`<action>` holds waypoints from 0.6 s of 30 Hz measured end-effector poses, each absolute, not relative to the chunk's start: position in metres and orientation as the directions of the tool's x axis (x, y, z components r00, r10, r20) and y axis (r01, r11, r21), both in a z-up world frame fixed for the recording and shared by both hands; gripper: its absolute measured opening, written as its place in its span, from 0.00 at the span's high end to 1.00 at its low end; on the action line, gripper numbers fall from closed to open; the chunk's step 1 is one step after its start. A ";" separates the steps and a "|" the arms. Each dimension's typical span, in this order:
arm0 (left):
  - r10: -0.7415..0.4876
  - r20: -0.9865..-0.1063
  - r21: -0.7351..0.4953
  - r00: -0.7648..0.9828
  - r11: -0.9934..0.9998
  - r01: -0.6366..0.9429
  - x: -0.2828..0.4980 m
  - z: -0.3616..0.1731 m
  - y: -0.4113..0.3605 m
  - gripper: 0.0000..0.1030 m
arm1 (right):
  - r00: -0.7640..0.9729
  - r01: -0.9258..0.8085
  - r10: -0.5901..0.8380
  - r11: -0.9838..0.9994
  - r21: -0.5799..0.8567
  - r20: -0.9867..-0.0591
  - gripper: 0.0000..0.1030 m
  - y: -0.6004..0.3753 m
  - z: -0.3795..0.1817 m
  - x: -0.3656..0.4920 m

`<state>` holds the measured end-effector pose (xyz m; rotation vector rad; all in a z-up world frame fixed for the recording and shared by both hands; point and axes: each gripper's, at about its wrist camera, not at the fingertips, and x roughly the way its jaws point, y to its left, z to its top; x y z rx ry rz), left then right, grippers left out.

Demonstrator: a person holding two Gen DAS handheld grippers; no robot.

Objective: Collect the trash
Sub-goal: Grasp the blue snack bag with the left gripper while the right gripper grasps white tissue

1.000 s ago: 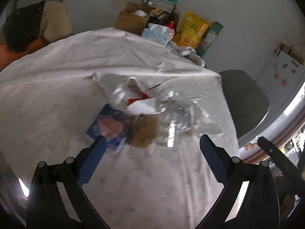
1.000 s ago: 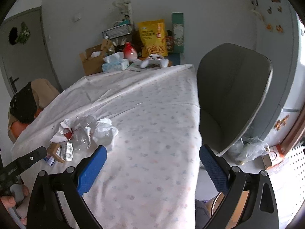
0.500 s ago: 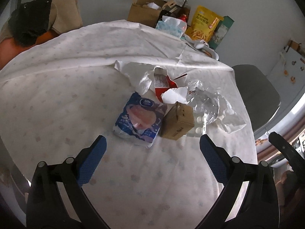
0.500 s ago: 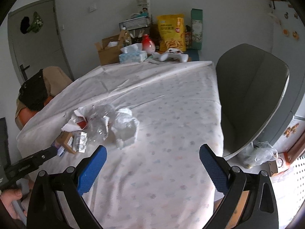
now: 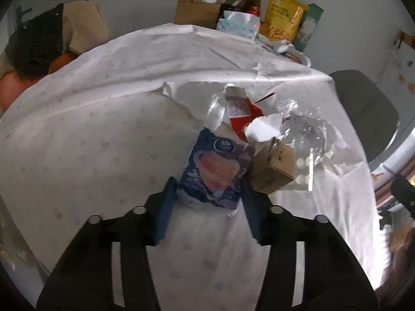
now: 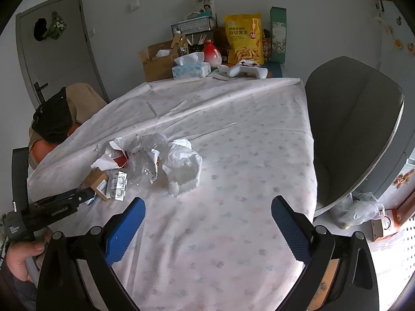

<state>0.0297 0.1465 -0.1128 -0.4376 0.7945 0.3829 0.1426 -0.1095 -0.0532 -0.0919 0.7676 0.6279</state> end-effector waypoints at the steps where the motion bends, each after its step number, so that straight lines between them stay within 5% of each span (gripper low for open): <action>1: 0.147 -0.740 -0.253 0.656 0.843 -0.474 0.027 -0.111 0.149 0.64 | 0.545 -0.567 0.497 0.812 0.140 -0.675 0.07 -0.106 -0.054 0.142; 9: 0.168 -0.693 -0.269 0.701 0.842 -0.467 0.008 -0.090 0.156 0.72 | 0.520 -0.606 0.496 0.788 0.108 -0.696 0.07 -0.073 -0.061 0.143; 18: 0.173 -0.651 -0.318 0.739 0.822 -0.472 -0.011 -0.075 0.171 0.72 | 0.500 -0.642 0.460 0.765 0.042 -0.733 0.24 -0.033 -0.073 0.159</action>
